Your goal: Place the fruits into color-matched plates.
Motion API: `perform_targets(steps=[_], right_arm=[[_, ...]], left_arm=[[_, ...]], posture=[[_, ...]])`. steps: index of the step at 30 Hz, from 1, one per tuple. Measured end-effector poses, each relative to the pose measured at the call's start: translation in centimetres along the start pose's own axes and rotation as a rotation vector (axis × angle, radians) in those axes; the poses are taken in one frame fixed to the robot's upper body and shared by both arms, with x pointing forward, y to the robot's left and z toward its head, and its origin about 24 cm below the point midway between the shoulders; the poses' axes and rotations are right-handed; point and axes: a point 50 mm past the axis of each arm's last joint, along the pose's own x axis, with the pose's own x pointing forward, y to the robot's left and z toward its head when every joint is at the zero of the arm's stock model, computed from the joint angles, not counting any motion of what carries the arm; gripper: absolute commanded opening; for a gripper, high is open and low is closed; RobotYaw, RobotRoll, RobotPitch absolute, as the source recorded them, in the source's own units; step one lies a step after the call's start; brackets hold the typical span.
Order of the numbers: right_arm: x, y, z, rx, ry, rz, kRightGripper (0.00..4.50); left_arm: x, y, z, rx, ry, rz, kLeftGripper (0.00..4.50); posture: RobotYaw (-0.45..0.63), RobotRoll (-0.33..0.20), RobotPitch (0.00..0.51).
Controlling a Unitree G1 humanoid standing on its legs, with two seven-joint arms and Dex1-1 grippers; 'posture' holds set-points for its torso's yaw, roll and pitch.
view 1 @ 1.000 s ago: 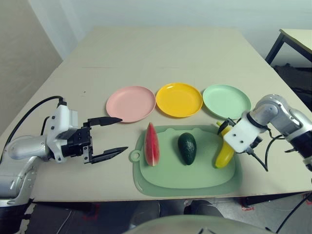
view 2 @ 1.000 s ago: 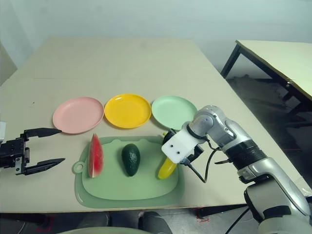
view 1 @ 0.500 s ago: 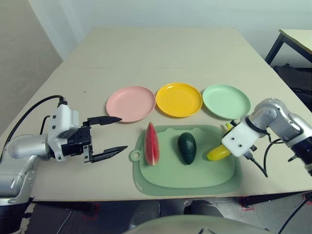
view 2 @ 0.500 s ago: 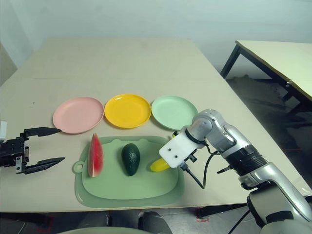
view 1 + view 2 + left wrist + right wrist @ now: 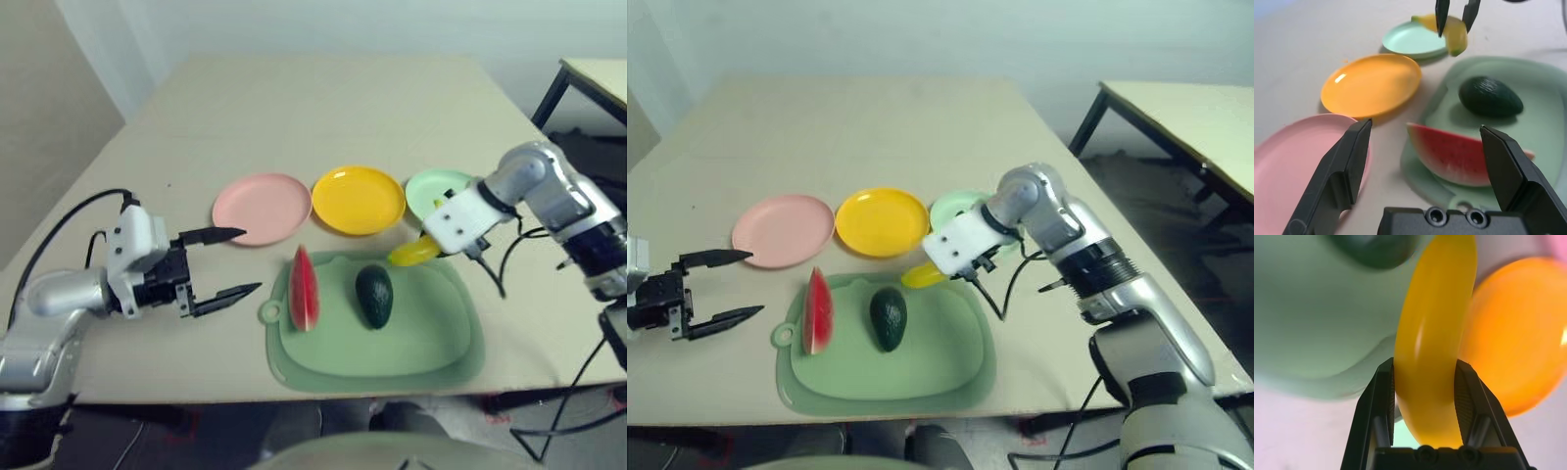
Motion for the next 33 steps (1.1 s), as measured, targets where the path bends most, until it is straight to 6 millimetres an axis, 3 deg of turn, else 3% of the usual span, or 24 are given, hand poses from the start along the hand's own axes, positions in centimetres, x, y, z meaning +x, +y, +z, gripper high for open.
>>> perform_targets(steps=[4, 12, 15, 22, 29, 33], right_arm=[[1.8, -3.2, 1.6, 0.018, -0.072, -0.094, 1.69], [3.8, -6.2, 1.2, 0.121, -0.034, -0.220, 1.69], [5.0, -6.4, 0.7, 0.174, -0.002, -0.236, 1.69], [6.7, -4.7, -2.0, 0.327, 0.124, -0.206, 1.69], [7.1, -4.6, -2.3, 0.363, 0.149, -0.206, 1.71], [7.2, -4.5, -2.3, 0.361, 0.159, -0.199, 2.86]], left_arm=[[0.6, 0.0, 0.1, -0.035, 0.016, 0.103, 4.50], [1.2, 0.2, -0.5, -0.155, 0.054, 0.288, 4.50], [1.2, 0.3, -0.7, -0.172, 0.070, 0.316, 4.50], [1.1, 0.3, -0.9, -0.165, 0.087, 0.328, 4.50], [1.3, 0.3, -1.0, -0.147, 0.097, 0.322, 4.50], [1.3, 0.4, -1.0, -0.134, 0.095, 0.319, 4.50]], posture=[[0.23, 0.000, 0.000], [0.25, 0.000, 0.000], [0.26, 0.000, 0.000], [0.26, 0.000, 0.000], [0.25, 0.000, 0.000], [0.25, 0.000, 0.000]])
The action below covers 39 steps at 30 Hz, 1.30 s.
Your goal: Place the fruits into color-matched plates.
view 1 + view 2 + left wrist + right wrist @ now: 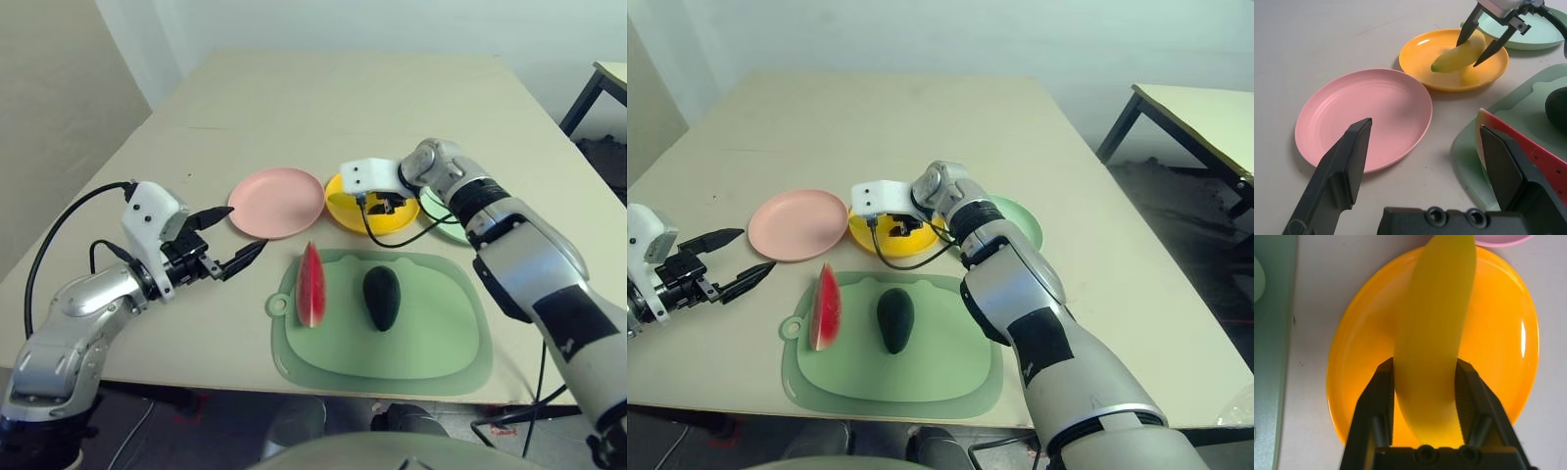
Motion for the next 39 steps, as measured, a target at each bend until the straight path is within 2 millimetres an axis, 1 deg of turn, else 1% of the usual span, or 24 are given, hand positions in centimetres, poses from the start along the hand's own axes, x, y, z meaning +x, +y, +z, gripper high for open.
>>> perform_targets(steps=[1, 3, 4, 5, 10, 13, 14, 16, 19, 21, 23, 26, 27, 31, 34, 39], right_arm=[[0.0, 0.0, -0.1, 0.000, 0.004, 0.002, 3.28], [0.0, 0.1, -0.1, 0.002, 0.007, 0.004, 3.95], [0.0, 0.1, -0.2, 0.002, 0.008, 0.004, 4.38], [0.0, 0.1, -0.2, 0.003, 0.008, 0.004, 4.45], [-0.2, 0.0, -0.4, 0.002, 0.008, 0.000, 4.45], [-0.8, 0.0, -0.8, -0.028, 0.004, 0.011, 4.45], [-1.2, -0.1, -0.9, -0.062, -0.002, 0.025, 4.45], [-2.5, -0.3, -1.0, -0.158, -0.006, 0.044, 4.45], [-5.4, -0.7, -1.0, -0.378, 0.016, 0.078, 4.45], [-7.2, -0.5, -0.6, -0.524, 0.025, 0.110, 4.45], [-8.2, 0.1, 0.0, -0.645, 0.021, 0.141, 4.45], [-8.7, 1.8, 0.5, -0.758, -0.001, 0.201, 4.45], [-8.6, 2.3, 0.7, -0.773, -0.010, 0.213, 4.45], [-8.7, 5.0, 1.6, -0.825, -0.066, 0.272, 4.45], [-8.3, 6.6, 2.3, -0.847, -0.101, 0.317, 4.45], [-8.3, 8.1, 2.6, -0.845, -0.122, 0.364, 4.45]], left_arm=[[0.0, 0.0, 0.0, 0.005, -0.001, -0.001, 4.50], [0.0, 0.0, 0.0, 0.010, 0.000, -0.003, 4.50], [0.0, 0.0, 0.0, 0.013, 0.001, -0.004, 4.50], [0.0, 0.0, 0.0, 0.015, 0.002, -0.006, 4.50], [0.0, 0.2, -0.2, 0.017, 0.012, -0.004, 4.50], [0.0, 0.2, -0.1, 0.039, 0.008, -0.018, 4.50], [0.0, 0.2, 0.1, 0.054, 0.007, -0.034, 4.50], [-0.2, 0.1, 0.3, 0.091, 0.009, -0.079, 4.50], [-0.7, -0.3, 0.1, 0.113, 0.033, -0.190, 4.50], [-0.9, -0.6, 0.1, 0.106, 0.032, -0.268, 4.50], [-0.9, -0.9, 0.4, 0.107, 0.005, -0.328, 4.50], [-0.8, -1.2, 1.1, 0.121, -0.044, -0.401, 4.50], [-0.8, -1.2, 1.3, 0.128, -0.052, -0.414, 4.50], [-0.8, -1.1, 1.8, 0.169, -0.046, -0.494, 4.50], [-0.8, -0.9, 1.9, 0.176, -0.045, -0.514, 4.50], [-0.9, -0.8, 1.8, 0.177, -0.026, -0.538, 4.50]], posture=[[0.25, 0.000, 0.000], [0.25, 0.000, 0.000], [0.25, 0.000, 0.000], [0.25, 0.000, 0.000], [0.25, 0.000, 0.000], [0.25, 0.000, 0.000], [0.24, 0.000, 0.000], [0.23, 0.000, 0.000], [0.21, 0.000, 0.000], [0.21, 0.000, 0.000], [0.21, 0.000, 0.000], [0.22, 0.000, 0.000], [0.22, 0.000, 0.000], [0.21, 0.000, 0.000], [0.21, 0.000, 0.000], [0.21, 0.000, 0.000]])
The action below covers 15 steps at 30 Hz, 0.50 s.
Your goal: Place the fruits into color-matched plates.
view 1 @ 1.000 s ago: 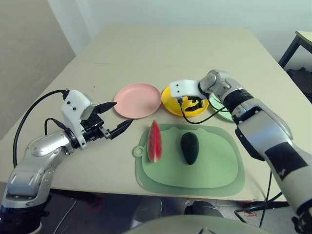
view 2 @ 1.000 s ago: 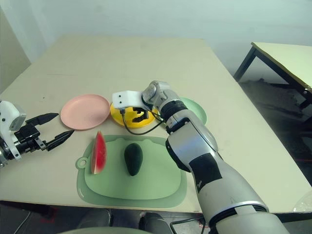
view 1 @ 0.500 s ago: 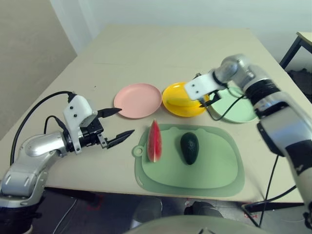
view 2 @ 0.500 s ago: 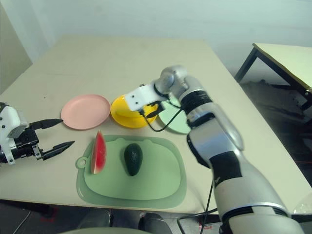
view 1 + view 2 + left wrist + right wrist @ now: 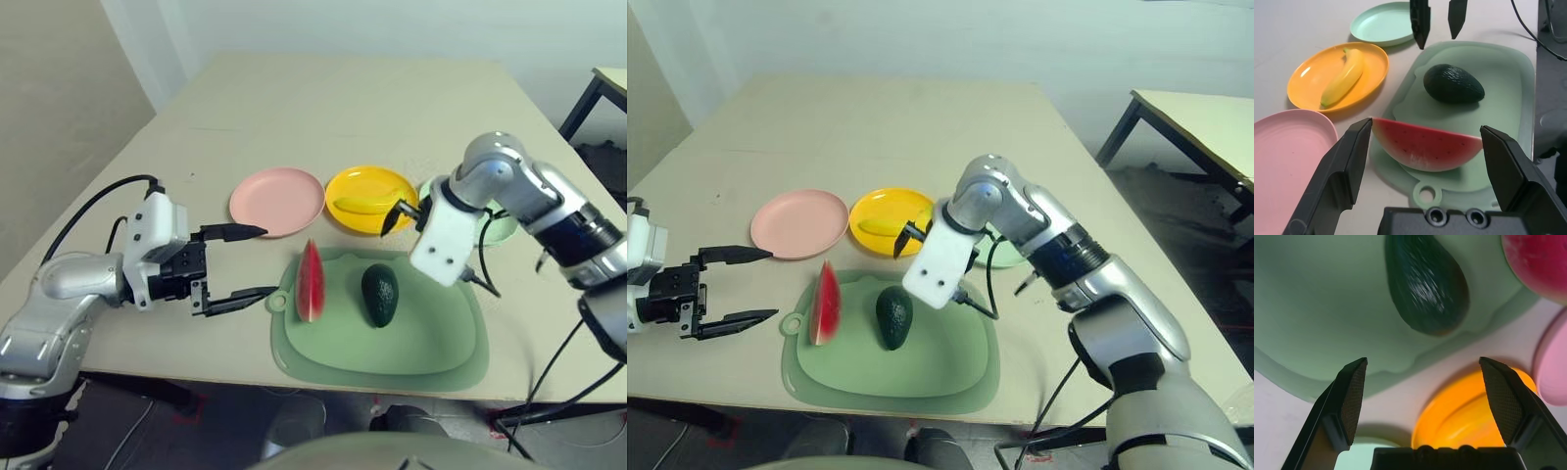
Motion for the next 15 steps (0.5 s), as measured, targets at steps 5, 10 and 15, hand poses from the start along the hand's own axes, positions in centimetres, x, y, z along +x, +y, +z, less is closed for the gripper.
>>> perform_targets(steps=[5, 10, 15], right_arm=[[0.8, 0.2, 0.8, -0.014, -0.041, 0.017, 4.45], [1.6, -0.1, 1.1, -0.035, -0.076, 0.012, 4.45], [2.7, -0.4, 1.1, -0.038, -0.098, 0.012, 4.45]], left_arm=[[-0.1, 0.0, -0.1, -0.005, 0.013, -0.020, 4.50], [-0.2, 0.0, -0.2, -0.011, 0.017, -0.027, 4.50], [-0.2, -0.1, -0.2, -0.013, 0.018, -0.038, 4.50]], posture=[[0.21, 0.000, 0.000], [0.22, 0.000, 0.000], [0.23, 0.000, 0.000]])
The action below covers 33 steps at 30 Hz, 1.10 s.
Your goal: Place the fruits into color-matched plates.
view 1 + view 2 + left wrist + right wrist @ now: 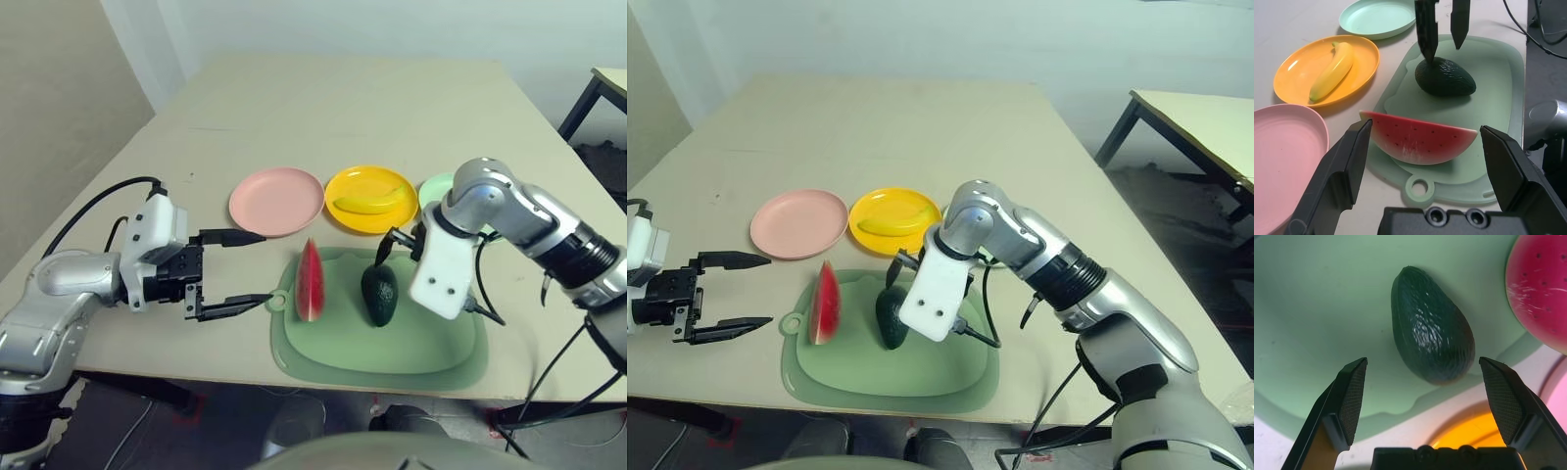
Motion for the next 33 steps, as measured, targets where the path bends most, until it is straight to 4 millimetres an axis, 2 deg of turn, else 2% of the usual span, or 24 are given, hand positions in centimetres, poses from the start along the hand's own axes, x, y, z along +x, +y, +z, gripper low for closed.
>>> perform_targets(steps=[25, 33], right_arm=[[2.7, -0.3, -0.4, 0.039, -0.019, 0.024, 4.45], [3.3, 0.0, -0.6, 0.165, -0.025, 0.034, 4.45]], left_arm=[[0.0, -0.4, -0.4, -0.011, 0.011, -0.006, 4.50], [0.0, -0.5, -0.4, -0.011, 0.012, -0.007, 4.50]], posture=[[0.24, 0.000, 0.000], [0.23, 0.000, 0.000]])
